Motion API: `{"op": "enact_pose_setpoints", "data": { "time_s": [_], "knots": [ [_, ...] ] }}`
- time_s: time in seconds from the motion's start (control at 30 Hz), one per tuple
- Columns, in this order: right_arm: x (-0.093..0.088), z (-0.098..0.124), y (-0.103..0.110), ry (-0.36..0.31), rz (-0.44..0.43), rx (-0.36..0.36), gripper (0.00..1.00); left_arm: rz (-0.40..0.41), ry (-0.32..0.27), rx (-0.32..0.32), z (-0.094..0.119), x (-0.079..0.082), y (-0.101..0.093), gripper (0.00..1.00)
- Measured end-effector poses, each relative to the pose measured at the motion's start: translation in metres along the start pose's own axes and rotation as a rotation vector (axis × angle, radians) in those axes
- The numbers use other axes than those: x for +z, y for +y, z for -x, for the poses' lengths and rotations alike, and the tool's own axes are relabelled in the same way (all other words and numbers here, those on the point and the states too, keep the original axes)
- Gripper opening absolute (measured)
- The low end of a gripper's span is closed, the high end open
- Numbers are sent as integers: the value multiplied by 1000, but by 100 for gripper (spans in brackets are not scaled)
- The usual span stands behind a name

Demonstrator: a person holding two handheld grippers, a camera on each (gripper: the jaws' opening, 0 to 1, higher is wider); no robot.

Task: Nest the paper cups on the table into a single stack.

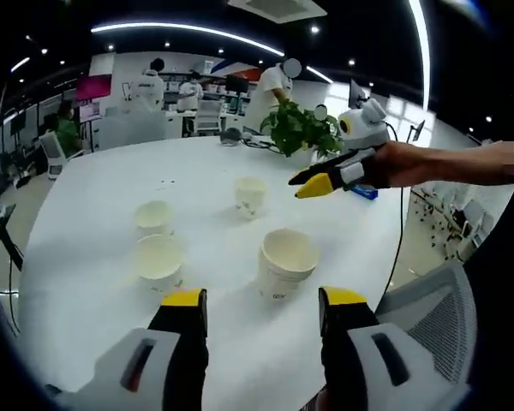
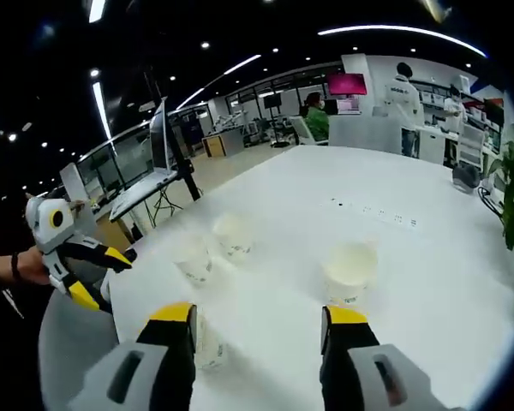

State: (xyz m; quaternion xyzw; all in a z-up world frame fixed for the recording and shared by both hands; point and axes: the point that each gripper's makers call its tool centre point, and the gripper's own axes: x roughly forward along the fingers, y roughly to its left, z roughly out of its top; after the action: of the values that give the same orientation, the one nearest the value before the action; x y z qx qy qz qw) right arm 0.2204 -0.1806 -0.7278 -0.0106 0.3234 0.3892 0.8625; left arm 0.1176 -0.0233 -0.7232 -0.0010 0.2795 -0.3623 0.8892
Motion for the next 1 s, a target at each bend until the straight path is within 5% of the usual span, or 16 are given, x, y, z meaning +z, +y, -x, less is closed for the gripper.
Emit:
{"op": "enact_pose_setpoints", "data": {
  "time_s": [0.5,0.73,1.0],
  "knots": [
    [10,-40,-30,106,52,-42,56,0,2,14,6,-4,0,49],
    [26,-54,-51,104,47,-66,56,-8,-3,19,8,1,-3,49],
    [28,-60,-55,207,194,-68,56,-1,-2,19,7,-1,-6,49]
  ]
}}
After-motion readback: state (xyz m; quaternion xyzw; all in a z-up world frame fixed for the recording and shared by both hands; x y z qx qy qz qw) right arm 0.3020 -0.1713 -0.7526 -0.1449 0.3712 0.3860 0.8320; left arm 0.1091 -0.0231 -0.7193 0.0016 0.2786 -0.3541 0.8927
